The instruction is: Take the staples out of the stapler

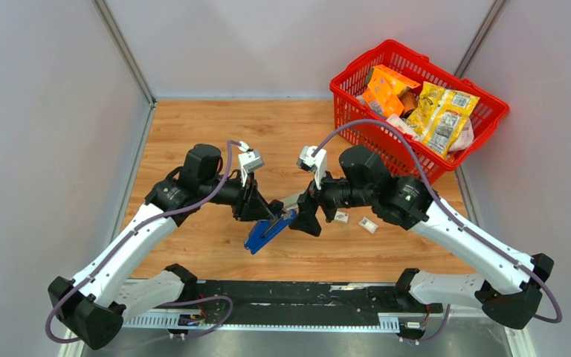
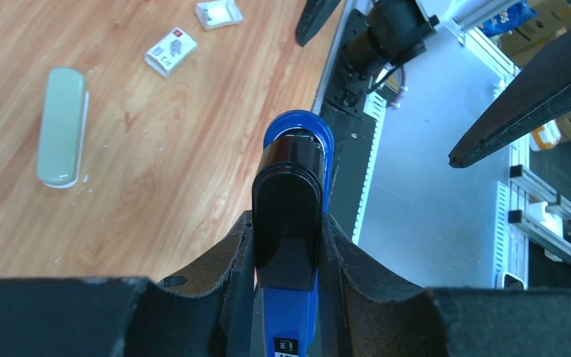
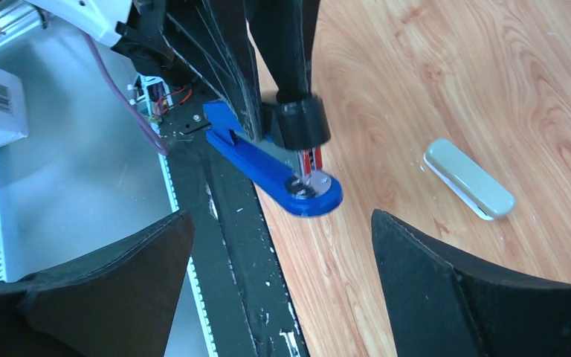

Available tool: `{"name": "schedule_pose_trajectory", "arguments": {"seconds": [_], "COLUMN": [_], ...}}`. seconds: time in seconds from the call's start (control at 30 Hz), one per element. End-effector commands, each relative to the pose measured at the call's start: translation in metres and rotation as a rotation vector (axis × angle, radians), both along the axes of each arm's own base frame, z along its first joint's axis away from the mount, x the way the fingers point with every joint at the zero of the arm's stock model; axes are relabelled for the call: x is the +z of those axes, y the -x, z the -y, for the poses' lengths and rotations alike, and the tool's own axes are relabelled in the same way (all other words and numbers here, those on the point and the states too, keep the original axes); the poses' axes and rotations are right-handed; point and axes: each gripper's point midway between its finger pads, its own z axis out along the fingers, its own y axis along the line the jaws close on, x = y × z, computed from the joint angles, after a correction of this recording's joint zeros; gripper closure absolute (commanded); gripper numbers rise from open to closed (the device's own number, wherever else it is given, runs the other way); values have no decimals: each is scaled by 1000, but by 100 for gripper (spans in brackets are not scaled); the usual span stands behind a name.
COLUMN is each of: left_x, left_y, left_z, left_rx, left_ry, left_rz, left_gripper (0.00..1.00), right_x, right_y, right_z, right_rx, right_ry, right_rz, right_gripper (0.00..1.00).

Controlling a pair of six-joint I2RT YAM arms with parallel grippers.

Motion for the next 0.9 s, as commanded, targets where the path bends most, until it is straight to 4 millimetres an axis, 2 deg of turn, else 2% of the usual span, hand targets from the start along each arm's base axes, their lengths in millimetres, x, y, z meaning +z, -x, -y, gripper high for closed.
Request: {"name": "schedule_pose_trajectory", "arguments": {"seconds": [0.0, 0.3, 0.43, 0.57, 0.73, 0.87], "left_x": [22, 41, 46, 49, 57, 59], "left_y": [22, 39, 43, 47, 52, 56], "left_z": [5, 2, 2, 2, 0, 0], "left_rx": [-127, -189, -208, -224, -240, -254], "left_ry": [88, 144, 161, 178, 204, 217], "left_rz": [60, 120, 133, 134, 159, 163], "left_gripper": [100, 100, 100, 100, 100, 100], "right_x": [29, 26, 28, 29, 26, 26], "right_y": [10, 6, 6, 10, 18, 25], "right_z": [-17, -28, -34, -40, -42, -40], "right_rx": [115, 155, 175, 218, 261, 291], "right_ry": [-86, -79, -86, -95, -106, -116], "right_rz": [32, 38, 27, 9, -14, -25], "right_gripper": [9, 15, 20, 24, 34, 35]}}
